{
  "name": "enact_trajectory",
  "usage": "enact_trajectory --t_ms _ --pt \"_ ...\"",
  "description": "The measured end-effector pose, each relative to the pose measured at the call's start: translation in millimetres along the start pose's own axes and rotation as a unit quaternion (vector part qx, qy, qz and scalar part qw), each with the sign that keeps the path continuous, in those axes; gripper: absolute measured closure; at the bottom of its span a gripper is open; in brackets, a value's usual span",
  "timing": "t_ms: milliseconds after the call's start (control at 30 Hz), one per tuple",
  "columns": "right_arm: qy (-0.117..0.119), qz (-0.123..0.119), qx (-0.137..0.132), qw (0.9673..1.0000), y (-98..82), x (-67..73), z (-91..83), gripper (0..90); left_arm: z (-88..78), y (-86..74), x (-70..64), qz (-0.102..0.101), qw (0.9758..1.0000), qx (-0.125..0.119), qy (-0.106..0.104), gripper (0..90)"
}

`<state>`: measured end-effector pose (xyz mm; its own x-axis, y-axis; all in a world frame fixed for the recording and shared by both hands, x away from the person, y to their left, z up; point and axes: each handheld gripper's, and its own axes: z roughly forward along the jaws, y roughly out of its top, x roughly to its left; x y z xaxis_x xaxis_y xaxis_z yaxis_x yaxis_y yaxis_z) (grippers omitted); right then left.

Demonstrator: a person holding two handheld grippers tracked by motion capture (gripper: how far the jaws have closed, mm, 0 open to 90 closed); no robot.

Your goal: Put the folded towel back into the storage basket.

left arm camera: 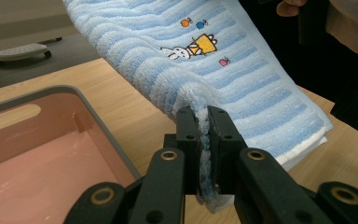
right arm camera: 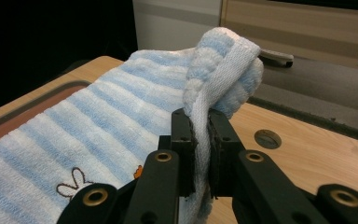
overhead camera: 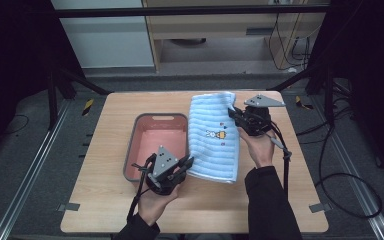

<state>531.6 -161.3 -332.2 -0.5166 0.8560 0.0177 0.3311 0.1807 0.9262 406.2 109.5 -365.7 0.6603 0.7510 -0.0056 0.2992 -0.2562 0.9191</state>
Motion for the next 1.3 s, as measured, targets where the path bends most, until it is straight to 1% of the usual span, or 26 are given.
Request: enact_trajectory --t_ms 133,267,433,467,500,533,633,667,767,833,900,933,967,1000,1033,1300 --pt "0.004 -0.003 -0.001 1.0 6.6 7.2 5.9 83.1 -6.8 -0.1 7.6 0.002 1.0 0.0 0.009 83.5" --pt "0.012 -0.007 -0.001 0.9999 12.7 16.1 13.3 83.1 -14.7 -1.7 16.0 -0.001 0.9999 -0.002 0.017 83.5" --pt "0.021 -0.012 0.002 0.9997 20.0 28.5 25.3 83.1 -24.0 -5.1 27.3 -0.01 0.9996 -0.005 0.026 83.5" --pt "0.024 -0.015 0.003 0.9996 23.5 34.7 30.7 83.1 -25.6 -5.8 29.4 -0.011 0.9996 -0.004 0.027 83.5" --pt "0.026 -0.018 0.003 0.9995 25.3 37.5 33.5 83.1 -27.3 -6.6 31.6 -0.013 0.9995 -0.005 0.029 83.4" --pt "0.026 -0.018 0.003 0.9995 25.3 37.5 33.5 83.1 -28.9 -7.4 33.8 -0.016 0.9994 -0.006 0.031 83.4" --pt "0.032 -0.025 0.009 0.9991 32.5 48.8 43.2 83.1 -34.1 -9.6 40.4 -0.021 0.9991 -0.007 0.035 83.5" --pt "0.032 -0.025 0.009 0.9991 32.5 48.8 43.2 83.1 -35.8 -10.3 42.6 -0.023 0.999 -0.007 0.037 83.5" --pt "0.037 -0.027 0.008 0.9989 37.7 55.4 49.2 83.0 -40.6 -12.3 48.8 -0.031 0.9986 -0.009 0.042 83.5" --pt "0.039 -0.03 0.006 0.9988 40.6 59.6 53.1 83.1 -43.6 -13.6 52.7 -0.032 0.9983 -0.01 0.047 83.4" --pt "0.041 -0.031 0.006 0.9987 42.3 63.6 57.0 83.0 -45.9 -15.3 56.8 -0.034 0.9981 -0.01 0.051 83.4" --pt "0.044 -0.03 0.005 0.9986 42.5 67.6 61.7 83.1 -47.0 -16.0 58.7 -0.036 0.9979 -0.01 0.053 83.4" --pt "0.044 -0.03 0.005 0.9986 42.5 67.6 61.7 83.1 -48.2 -16.7 60.8 -0.036 0.9978 -0.009 0.056 83.4" --pt "0.046 -0.031 0.009 0.9984 42.0 71.3 66.8 83.1 -49.2 -17.4 62.7 -0.037 0.9977 -0.008 0.057 83.4" --pt "0.046 -0.031 0.009 0.9984 42.0 71.3 66.8 83.1 -50.5 -18.1 64.6 -0.036 0.9976 -0.007 0.059 83.4" --pt "0.056 -0.033 0.013 0.9978 42.9 83.0 83.2 83.0 -56.5 -25.7 78.9 -0.049 0.9962 -0.005 0.072 83.4"
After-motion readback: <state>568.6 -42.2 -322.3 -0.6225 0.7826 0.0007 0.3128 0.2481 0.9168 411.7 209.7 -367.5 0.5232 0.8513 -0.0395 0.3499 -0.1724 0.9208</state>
